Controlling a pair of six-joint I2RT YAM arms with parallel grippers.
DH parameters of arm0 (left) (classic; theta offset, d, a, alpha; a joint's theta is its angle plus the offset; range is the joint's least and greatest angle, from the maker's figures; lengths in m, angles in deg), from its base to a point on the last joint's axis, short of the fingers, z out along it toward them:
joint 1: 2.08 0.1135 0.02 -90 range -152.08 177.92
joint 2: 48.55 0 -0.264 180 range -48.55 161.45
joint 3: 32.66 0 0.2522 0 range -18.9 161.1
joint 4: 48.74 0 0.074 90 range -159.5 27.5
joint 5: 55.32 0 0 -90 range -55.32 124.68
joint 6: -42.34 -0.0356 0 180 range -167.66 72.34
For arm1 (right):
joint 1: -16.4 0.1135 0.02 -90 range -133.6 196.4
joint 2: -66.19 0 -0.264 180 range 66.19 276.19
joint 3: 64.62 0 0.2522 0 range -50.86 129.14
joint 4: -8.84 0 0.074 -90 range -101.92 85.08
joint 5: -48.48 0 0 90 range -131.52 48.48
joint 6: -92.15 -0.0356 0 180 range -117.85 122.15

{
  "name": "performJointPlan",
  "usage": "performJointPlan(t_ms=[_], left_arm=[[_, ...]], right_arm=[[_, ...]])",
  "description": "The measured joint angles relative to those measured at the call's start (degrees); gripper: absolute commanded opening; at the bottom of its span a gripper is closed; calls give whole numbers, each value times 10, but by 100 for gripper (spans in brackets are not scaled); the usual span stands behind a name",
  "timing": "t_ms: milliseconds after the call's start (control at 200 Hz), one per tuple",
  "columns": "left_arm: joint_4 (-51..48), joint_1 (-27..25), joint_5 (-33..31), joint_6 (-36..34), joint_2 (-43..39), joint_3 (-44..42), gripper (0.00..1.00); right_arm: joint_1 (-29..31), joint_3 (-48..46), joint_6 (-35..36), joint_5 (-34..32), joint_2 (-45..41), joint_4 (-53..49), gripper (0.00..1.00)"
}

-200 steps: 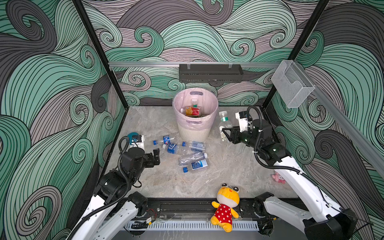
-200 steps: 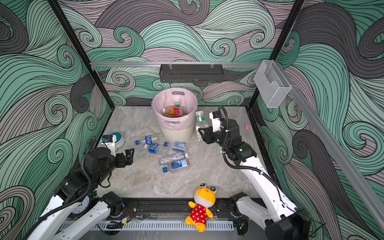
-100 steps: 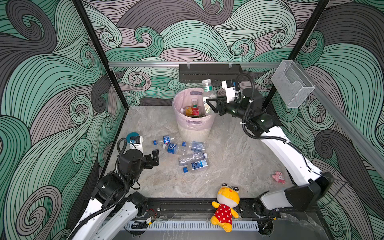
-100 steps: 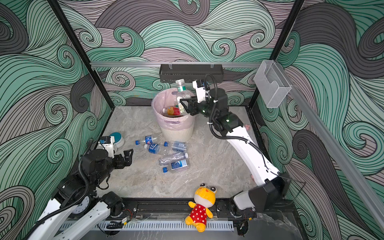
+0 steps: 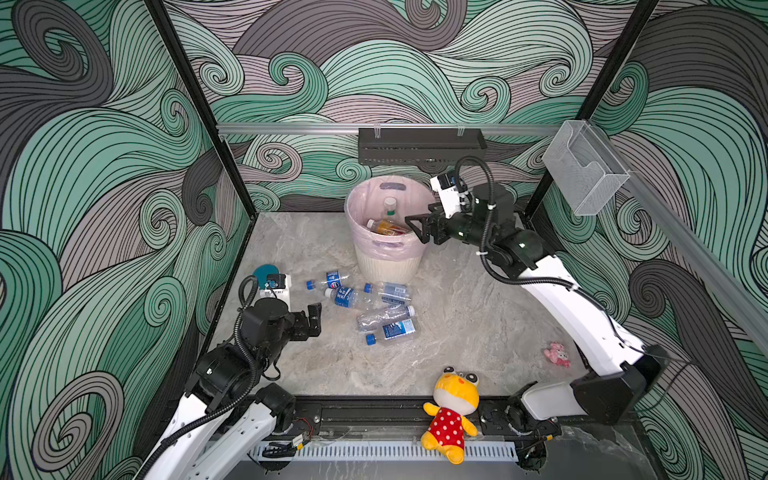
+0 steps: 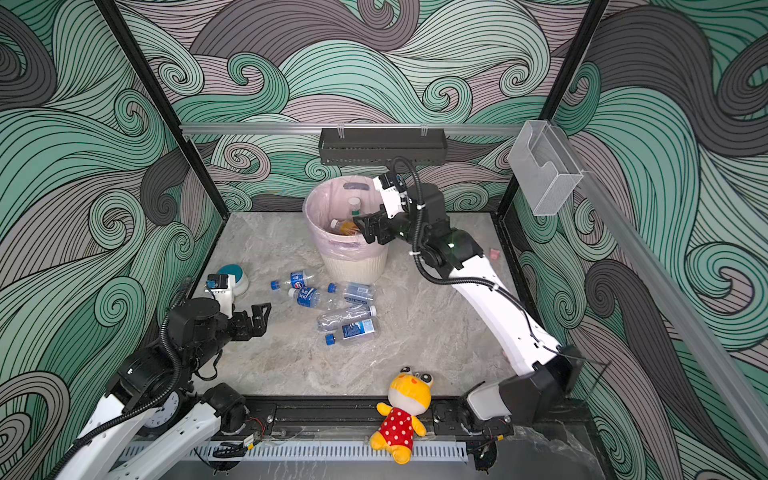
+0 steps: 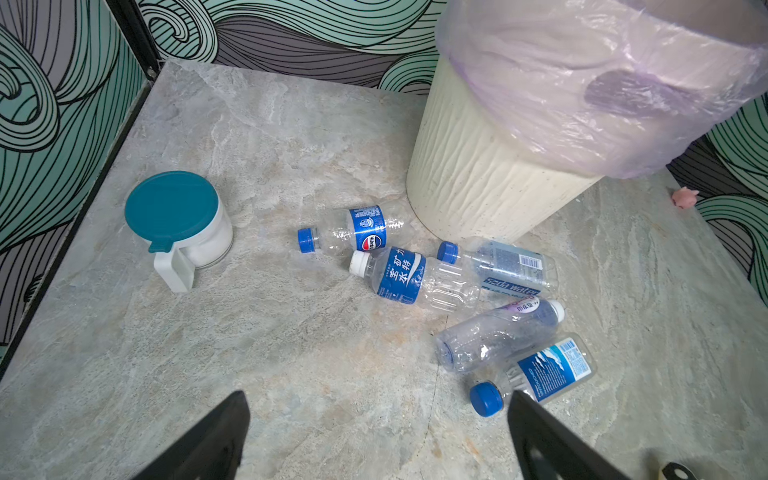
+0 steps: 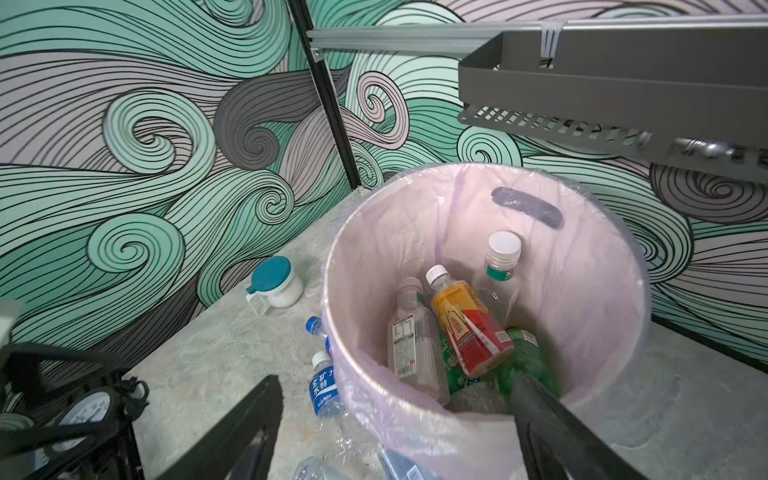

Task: Throw the plastic bottles in the bin
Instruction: 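Withdraw the right gripper while the left gripper reaches toward the blue-capped bottles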

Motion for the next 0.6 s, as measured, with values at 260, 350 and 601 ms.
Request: performJointPlan(t_ms=[260,350,601], left_arm=[[17,0,14,-4,36,-14,99],[20,0,18,-4,40,-17,99],[31,0,23,-4,51,-17,98]], right_arm=[[8,-170,50,31,-117,-30,85],[9,-227,52,30,-133,-45,85],[9,-346,46,24,-183,-56,81]])
